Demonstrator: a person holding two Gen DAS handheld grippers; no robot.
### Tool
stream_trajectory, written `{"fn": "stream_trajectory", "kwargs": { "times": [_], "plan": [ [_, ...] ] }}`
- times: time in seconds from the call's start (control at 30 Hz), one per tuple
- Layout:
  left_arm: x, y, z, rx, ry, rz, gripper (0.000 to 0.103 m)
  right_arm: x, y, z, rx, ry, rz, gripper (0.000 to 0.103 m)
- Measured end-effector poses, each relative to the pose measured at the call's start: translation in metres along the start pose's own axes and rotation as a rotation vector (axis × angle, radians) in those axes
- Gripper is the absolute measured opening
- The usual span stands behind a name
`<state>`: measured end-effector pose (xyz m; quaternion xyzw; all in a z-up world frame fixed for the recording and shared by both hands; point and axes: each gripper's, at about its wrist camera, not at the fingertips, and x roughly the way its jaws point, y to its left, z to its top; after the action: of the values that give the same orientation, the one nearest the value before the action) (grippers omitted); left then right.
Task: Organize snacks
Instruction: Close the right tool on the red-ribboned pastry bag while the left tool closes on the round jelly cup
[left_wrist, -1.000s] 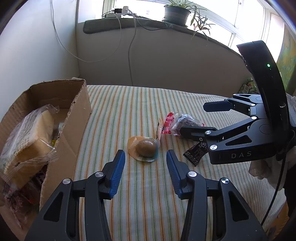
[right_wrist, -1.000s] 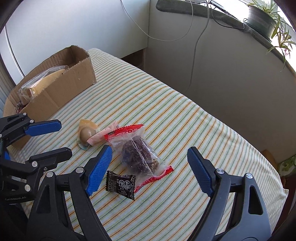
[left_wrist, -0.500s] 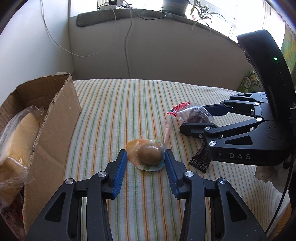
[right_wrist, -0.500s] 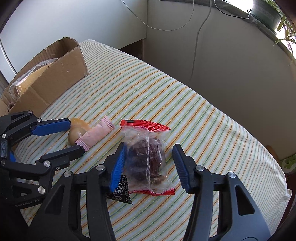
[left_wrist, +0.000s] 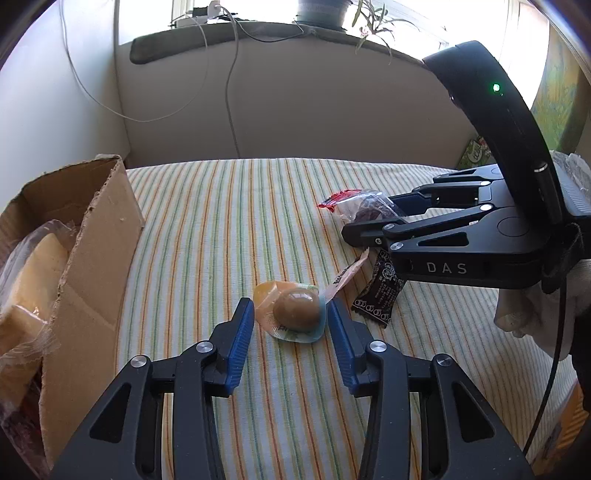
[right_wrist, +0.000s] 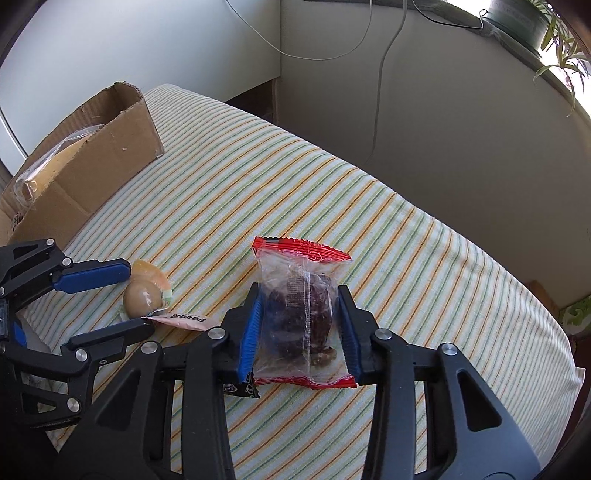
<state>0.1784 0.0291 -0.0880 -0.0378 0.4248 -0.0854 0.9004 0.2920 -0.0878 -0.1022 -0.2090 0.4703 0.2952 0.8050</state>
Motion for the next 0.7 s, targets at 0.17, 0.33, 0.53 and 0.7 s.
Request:
{"fn": "stream_trajectory", "kwargs": {
  "times": [0.17, 0.33, 0.53, 0.7],
  "plan": [
    [-0.005, 0.005, -0.004, -0.017, -0.008, -0.005, 0.044, -0.002, -0.001, -0.003, -0.001, -0.002, -0.006, 0.040],
    [0.002, 0.004, -0.004, -0.026, 0.015, 0.030, 0.044, -0.001, 0.002, -0.004, 0.000, -0.002, -0.018, 0.040],
    [0.016, -0.006, 0.004, 0.019, 0.027, 0.050, 0.037, -0.002, 0.004, -0.005, -0.001, -0.001, -0.025, 0.039],
    [0.019, -0.003, 0.005, 0.016, 0.019, 0.052, 0.027, -0.006, 0.001, -0.004, 0.010, -0.011, -0.037, 0.037]
  ]
}}
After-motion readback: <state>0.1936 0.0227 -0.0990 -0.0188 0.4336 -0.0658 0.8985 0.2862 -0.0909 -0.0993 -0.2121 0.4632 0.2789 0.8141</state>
